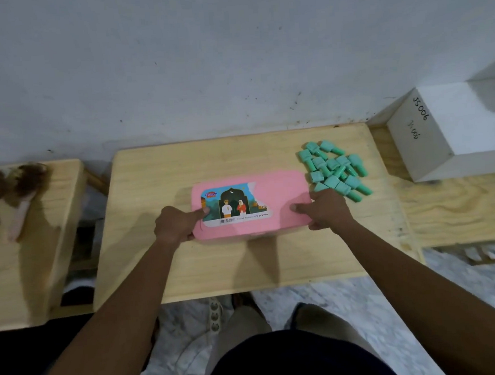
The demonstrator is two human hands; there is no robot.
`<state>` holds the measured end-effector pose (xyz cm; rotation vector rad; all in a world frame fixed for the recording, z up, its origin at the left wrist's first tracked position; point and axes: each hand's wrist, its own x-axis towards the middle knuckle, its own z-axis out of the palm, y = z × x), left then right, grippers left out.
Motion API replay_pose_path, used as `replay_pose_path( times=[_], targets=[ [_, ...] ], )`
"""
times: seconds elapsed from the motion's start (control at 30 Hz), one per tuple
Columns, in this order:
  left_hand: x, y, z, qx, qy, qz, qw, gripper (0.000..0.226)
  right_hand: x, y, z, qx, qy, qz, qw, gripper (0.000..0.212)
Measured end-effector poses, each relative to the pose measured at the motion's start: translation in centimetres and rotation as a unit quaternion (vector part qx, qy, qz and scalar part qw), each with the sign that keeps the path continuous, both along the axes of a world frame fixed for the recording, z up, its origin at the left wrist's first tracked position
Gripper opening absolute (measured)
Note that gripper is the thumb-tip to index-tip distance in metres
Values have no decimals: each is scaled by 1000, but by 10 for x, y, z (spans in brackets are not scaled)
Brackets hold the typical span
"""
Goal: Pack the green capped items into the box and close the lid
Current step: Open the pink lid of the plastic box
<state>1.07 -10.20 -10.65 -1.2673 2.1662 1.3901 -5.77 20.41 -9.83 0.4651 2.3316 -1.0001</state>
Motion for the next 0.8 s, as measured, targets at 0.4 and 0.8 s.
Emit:
replay_pose_path(
  times=[0.4,0.8],
  targets=[
    [33,23,1,-33,-22,54,998,64,22,11,-14,12,22,11,1000,53],
    [24,17,-13,90,-43,103,990,52,19,11,-15,-13,-23,-22,999,55]
  ],
)
